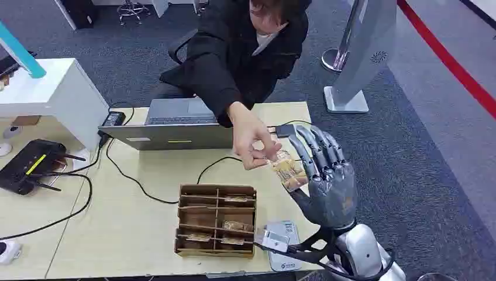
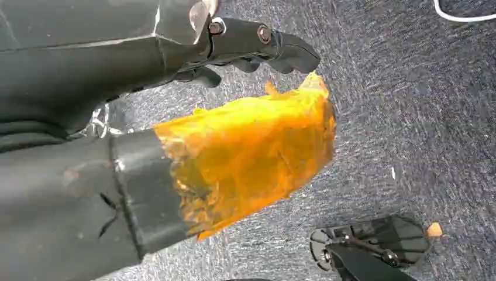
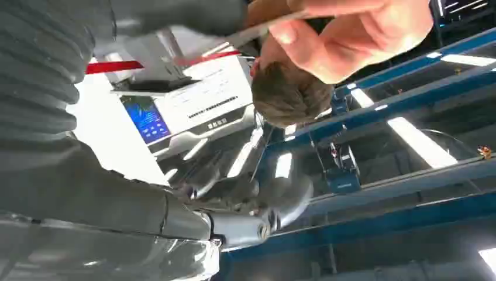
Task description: Pass the card to the sensor for recognition and then transmit it.
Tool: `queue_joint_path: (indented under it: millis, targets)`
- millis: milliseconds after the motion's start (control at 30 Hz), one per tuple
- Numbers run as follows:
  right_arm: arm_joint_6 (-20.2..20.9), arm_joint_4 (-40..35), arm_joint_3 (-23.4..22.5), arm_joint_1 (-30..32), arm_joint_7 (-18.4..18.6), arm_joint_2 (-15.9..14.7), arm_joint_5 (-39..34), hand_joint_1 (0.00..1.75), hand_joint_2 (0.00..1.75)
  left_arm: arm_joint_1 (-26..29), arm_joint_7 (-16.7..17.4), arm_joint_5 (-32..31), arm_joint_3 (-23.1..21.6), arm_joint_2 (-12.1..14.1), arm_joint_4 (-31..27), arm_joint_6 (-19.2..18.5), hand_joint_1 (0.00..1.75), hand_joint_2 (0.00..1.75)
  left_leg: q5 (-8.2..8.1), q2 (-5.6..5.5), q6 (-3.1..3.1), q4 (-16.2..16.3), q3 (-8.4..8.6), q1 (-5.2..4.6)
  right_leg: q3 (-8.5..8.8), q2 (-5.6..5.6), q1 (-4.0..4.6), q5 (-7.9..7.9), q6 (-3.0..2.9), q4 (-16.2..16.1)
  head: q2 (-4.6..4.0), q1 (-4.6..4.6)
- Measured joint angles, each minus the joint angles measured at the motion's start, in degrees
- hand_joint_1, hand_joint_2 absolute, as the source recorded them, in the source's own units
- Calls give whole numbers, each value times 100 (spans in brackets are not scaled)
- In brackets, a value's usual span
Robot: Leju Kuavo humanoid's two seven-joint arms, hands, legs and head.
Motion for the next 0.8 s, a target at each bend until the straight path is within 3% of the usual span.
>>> queue_joint_path:
  millis: [800]
  targets:
    - [-295, -63, -39, 170, -183, 122, -354, 175, 175, 1, 2, -87, 0, 0, 0, 9, 0, 0, 0, 0, 0, 0, 1, 0, 0, 0, 0, 0, 0, 0, 0, 0]
